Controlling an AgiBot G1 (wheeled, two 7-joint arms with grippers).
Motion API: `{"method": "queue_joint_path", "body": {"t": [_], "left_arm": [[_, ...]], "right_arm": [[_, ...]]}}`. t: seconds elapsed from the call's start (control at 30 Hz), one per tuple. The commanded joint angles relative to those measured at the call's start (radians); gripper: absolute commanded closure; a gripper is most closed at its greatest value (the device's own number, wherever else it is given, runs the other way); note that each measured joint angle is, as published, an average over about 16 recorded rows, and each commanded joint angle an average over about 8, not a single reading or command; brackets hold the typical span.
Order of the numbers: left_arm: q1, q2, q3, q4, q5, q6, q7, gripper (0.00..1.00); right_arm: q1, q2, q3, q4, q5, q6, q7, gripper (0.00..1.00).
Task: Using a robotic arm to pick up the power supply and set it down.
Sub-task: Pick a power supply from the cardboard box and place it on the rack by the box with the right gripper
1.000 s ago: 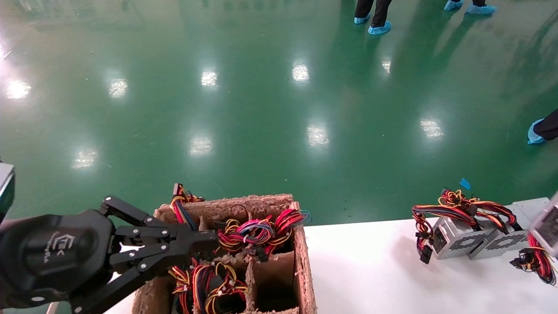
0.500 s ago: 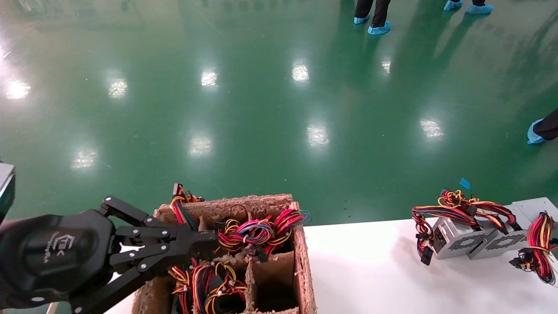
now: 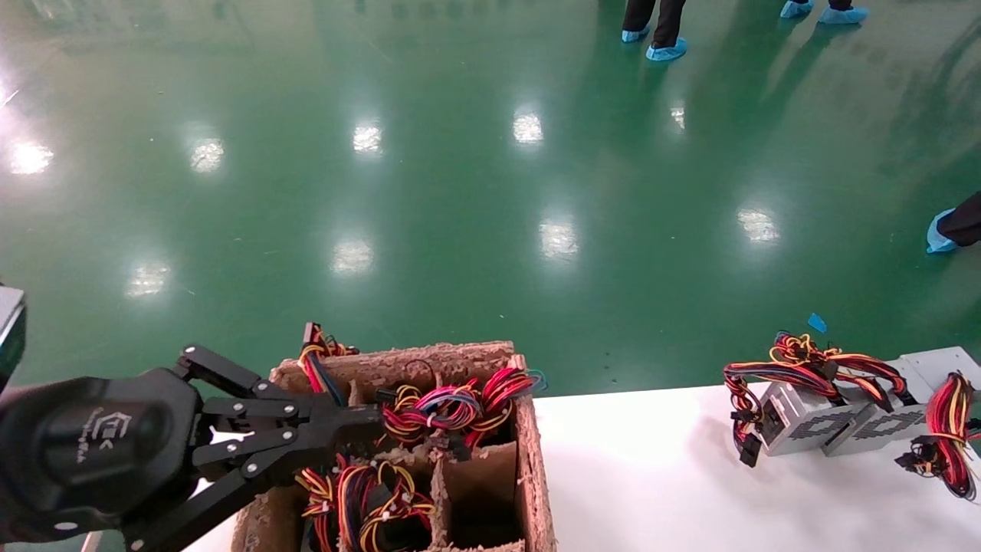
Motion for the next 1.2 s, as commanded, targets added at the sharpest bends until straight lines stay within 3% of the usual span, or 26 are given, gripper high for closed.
{"method": "queue_joint_path", "body": {"t": [0.03,0.33,0.67,0.93,1.2], "left_arm": [[0.000,0.000,0.000,0.000,0.000,0.000,0.000,1.00],[0.000,0.000,0.000,0.000,0.000,0.000,0.000,1.00],[0.000,0.000,0.000,0.000,0.000,0.000,0.000,1.00],[0.000,0.000,0.000,0.000,0.000,0.000,0.000,1.00],[0.000,0.000,0.000,0.000,0.000,0.000,0.000,1.00]], "right_arm": [[0.026,0.004,-0.027,-0.006,-0.001,0.015,0.004,1.00],[0.278,-0.008,-0.187,-0.100,-0.060,0.088,0.039,1.00],[0.590,-0.063,-0.360,-0.261,-0.194,0.148,0.132,1.00],[0.776,-0.098,-0.451,-0.403,-0.302,0.133,0.224,1.00],[0.877,-0.142,-0.526,-0.541,-0.388,0.094,0.317,1.00]]}}
